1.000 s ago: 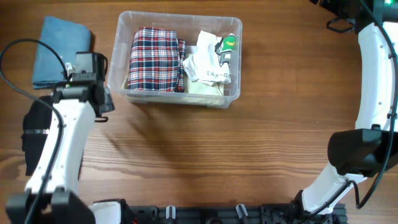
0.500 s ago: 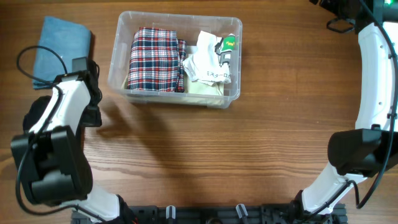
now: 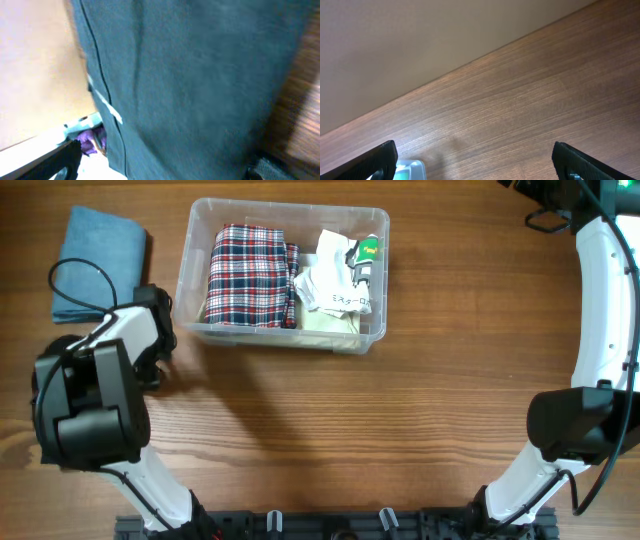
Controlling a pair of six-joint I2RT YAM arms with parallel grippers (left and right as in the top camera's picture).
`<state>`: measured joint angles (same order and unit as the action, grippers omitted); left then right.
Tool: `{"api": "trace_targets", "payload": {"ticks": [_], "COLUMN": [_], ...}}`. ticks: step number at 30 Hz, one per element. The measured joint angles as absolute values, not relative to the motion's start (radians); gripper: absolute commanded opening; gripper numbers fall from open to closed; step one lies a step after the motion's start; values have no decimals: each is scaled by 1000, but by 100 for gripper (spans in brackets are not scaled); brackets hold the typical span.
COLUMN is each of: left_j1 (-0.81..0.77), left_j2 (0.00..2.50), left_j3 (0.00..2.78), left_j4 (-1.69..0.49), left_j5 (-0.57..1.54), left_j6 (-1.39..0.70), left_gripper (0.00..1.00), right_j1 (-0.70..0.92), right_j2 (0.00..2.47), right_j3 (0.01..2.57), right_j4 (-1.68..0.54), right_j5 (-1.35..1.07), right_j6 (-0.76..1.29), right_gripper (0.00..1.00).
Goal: Pack container
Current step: 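Grasp the black folded garment with the left gripper and lift it, then carry the black garment with the left gripper and lower it into the box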
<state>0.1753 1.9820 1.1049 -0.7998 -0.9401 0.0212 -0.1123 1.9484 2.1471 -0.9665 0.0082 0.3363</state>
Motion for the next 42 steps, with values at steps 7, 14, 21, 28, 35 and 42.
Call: {"api": "trace_targets", "payload": {"ticks": [7, 14, 21, 28, 35, 42], "left_j1": [176, 175, 161, 150, 150, 149], "left_j2": [2029, 2029, 2005, 1834, 1619, 1464], "left_j3": [1068, 1064, 1153, 1430, 1536, 1722], "left_j4": [-662, -626, -872, -1225, -1336, -1415], "left_j5": [-926, -918, -799, -614, -355, 108], "left_j6": [-4, -6, -130, -242, -244, -116], "left_gripper": [18, 4, 4, 4, 4, 4], "right_j1": [-112, -112, -112, -112, -112, -112], "right_j2": [1948, 1948, 1948, 1948, 1948, 1948], "right_j3": [2147, 2147, 2147, 2147, 2147, 2147], "right_j4": [-967, -967, -968, -967, -967, -967], "right_j5": [8, 8, 8, 8, 8, 8], "right_j6": [336, 336, 336, 336, 336, 336], "right_gripper": [100, 100, 100, 100, 100, 100]}}
